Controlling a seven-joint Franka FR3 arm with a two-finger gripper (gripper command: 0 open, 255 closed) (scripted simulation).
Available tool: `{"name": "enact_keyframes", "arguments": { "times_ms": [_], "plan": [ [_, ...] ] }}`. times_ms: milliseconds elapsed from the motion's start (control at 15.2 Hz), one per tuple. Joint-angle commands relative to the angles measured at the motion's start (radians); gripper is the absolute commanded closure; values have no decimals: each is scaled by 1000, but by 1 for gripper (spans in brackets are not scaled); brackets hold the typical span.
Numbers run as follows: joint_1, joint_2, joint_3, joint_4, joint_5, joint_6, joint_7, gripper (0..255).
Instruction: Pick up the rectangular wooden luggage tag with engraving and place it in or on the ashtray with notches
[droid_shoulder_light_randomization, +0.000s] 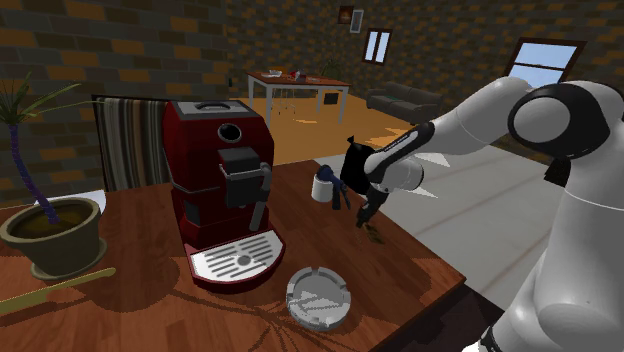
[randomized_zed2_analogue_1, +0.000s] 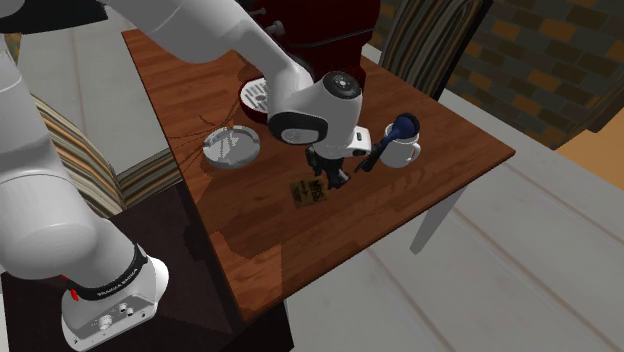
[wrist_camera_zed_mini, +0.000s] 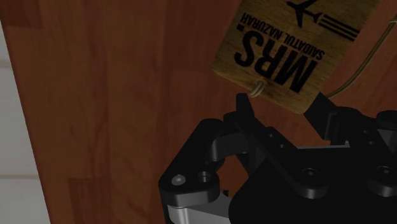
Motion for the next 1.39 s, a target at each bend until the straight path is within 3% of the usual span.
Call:
{"name": "enact_keyframes", "arguments": {
  "times_ms": [0,726,1320],
  "plan": [
    [6,-25,-10,0,-27,-22,22,255],
    [21,-144,-41,15,-144,-132,123,255],
    [144,-272,68,-138,-201,-47,384,255]
  ]
}}
